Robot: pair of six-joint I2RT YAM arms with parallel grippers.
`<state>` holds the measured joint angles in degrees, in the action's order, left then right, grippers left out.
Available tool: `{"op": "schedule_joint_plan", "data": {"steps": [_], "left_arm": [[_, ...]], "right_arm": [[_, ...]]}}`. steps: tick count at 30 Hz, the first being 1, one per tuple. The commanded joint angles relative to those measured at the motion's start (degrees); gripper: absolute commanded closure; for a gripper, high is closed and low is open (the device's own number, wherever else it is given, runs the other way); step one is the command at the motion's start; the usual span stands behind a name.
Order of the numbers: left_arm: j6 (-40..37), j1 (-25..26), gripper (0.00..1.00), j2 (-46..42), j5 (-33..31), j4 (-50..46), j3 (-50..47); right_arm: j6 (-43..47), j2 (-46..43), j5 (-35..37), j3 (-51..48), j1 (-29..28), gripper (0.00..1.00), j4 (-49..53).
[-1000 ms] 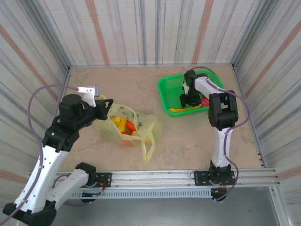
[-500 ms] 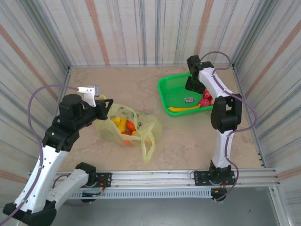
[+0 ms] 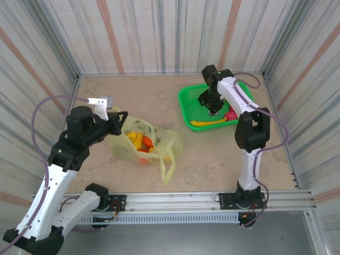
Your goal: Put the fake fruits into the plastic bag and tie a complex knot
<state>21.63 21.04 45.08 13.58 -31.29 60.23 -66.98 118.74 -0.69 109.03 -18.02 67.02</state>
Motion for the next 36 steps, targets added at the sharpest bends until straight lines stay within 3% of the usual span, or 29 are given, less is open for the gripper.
{"op": "schedule_joint_plan", "data": {"steps": [1,17,25,27,31,36], "left_arm": [[-1.41,0.41,1.00,-0.39,-0.88,0.55,0.48],[-1.32,0.41,1.00,-0.27,-1.04,0.80,-0.02],[-1.67,0.41,1.00,-0.17,-1.38,-0.05,0.68],[-1.67,0.41,1.00,-0.11,-1.46,-0.05,0.77],[-1.42,0.41,1.00,0.08,-1.22,0.19,0.66],[-1.66,0.41,1.00,0.09,-1.45,-0.09,1.01]], "right_arm": [[-5.03,3.60,-2.65,-0.43,-0.17,0.31,5.09],[-6.63,11.37,-6.96,-6.11,0.78,0.32,-4.76],[-3.01,8.93,-4.58,-9.97,1.41,0.51,-15.07],[-1.98,7.89,-4.24,-10.13,1.50,0.58,-15.85],[-0.62,6.14,-5.22,-11.22,2.22,0.84,-17.52],[3.54,0.54,-5.82,-13.47,2.90,0.84,-20.19]]}}
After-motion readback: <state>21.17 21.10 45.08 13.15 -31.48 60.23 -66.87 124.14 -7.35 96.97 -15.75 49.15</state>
